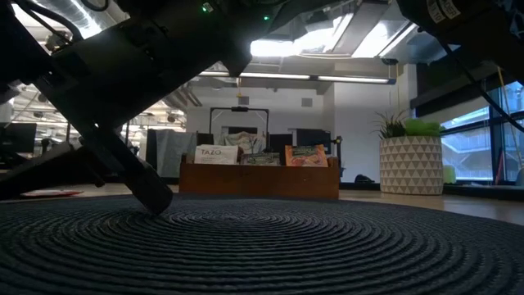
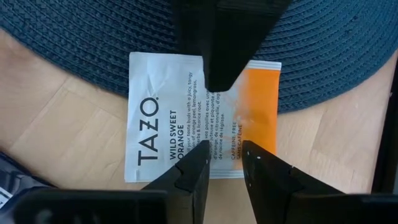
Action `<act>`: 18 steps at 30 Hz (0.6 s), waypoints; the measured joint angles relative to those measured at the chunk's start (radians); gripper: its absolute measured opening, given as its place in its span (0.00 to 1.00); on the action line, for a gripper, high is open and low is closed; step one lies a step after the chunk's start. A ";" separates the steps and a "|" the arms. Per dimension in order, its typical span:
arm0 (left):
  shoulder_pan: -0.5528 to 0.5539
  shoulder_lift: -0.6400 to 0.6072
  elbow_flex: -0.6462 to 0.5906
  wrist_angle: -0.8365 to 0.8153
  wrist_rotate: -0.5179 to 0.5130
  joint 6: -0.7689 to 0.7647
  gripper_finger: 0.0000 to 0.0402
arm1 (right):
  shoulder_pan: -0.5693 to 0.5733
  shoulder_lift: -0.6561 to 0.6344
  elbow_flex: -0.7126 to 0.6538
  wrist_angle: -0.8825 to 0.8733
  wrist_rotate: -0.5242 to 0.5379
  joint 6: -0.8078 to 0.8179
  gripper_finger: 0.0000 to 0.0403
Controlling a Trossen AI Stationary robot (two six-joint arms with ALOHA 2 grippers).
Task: Pick & Place Tea
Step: Put the white tea bag into the left of the wooden organizer
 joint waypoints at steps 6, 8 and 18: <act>-0.001 0.000 0.000 0.000 0.000 0.030 0.23 | 0.000 0.000 0.000 0.000 0.000 -0.021 0.13; -0.001 0.000 0.000 0.000 0.000 0.032 0.23 | 0.000 0.000 0.000 0.001 0.000 -0.033 0.07; -0.052 -0.211 -0.001 -0.113 -0.062 0.098 0.24 | 0.000 0.000 0.000 0.074 0.001 -0.057 0.01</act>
